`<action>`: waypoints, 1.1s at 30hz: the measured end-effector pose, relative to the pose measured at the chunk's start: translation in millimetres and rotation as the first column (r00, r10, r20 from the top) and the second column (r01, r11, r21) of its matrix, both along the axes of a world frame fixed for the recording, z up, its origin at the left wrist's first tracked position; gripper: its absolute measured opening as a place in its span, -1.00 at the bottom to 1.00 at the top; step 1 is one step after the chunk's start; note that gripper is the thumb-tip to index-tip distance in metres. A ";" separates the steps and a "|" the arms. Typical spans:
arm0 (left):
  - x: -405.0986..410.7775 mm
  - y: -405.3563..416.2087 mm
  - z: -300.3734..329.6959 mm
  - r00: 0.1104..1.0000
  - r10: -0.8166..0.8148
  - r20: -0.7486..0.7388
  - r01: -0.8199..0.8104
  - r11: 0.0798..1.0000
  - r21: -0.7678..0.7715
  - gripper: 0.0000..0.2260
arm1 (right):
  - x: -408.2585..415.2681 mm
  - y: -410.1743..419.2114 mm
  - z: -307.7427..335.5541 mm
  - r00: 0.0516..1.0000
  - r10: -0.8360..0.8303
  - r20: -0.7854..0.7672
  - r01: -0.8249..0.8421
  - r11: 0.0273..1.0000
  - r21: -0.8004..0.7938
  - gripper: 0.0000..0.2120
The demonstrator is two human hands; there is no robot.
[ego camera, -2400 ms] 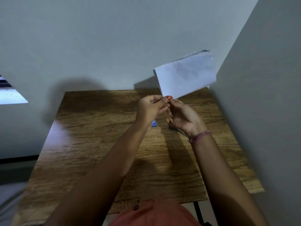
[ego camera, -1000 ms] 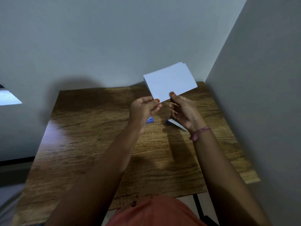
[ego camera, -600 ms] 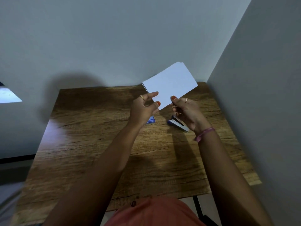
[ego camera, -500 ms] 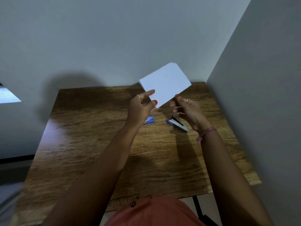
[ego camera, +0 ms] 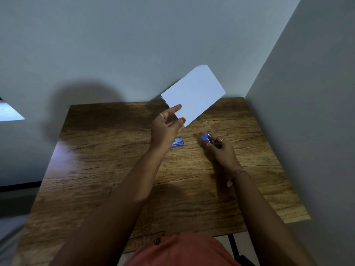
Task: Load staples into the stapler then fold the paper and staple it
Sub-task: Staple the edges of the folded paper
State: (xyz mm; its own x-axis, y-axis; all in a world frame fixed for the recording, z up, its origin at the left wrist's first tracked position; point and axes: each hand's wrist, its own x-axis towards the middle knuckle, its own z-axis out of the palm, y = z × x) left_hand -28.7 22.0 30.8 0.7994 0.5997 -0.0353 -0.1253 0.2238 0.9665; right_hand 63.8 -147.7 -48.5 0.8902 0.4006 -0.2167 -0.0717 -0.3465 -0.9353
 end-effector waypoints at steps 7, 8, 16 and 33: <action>1.6 -3.5 1.3 0.999 -0.045 -0.011 0.045 0.998 0.035 -0.67 | -9.7 2.6 54.1 0.851 0.284 -0.442 0.070 0.773 0.630 -0.77; 1.9 -3.9 1.7 0.998 -0.056 -0.011 0.057 0.998 0.042 -0.67 | -10.2 5.0 59.2 0.850 0.293 -0.437 0.058 0.773 0.632 -0.74; 2.2 -4.9 4.1 0.994 -0.110 -0.023 0.113 0.977 0.181 -0.67 | -11.1 17.0 74.5 0.873 0.266 -0.409 0.006 0.833 0.554 -0.66; -0.6 -8.2 -1.9 0.995 0.006 0.098 0.009 0.989 -0.149 -0.60 | -18.2 24.1 83.1 0.922 0.245 -0.299 -0.070 0.867 0.493 -0.89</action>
State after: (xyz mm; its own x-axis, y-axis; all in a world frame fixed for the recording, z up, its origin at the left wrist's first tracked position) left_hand -29.2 13.8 28.9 0.8043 0.5925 -0.0457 -0.2173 0.3649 0.9053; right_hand 45.6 -123.7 34.7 0.7106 0.6595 -0.2454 -0.3972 0.0880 -0.9135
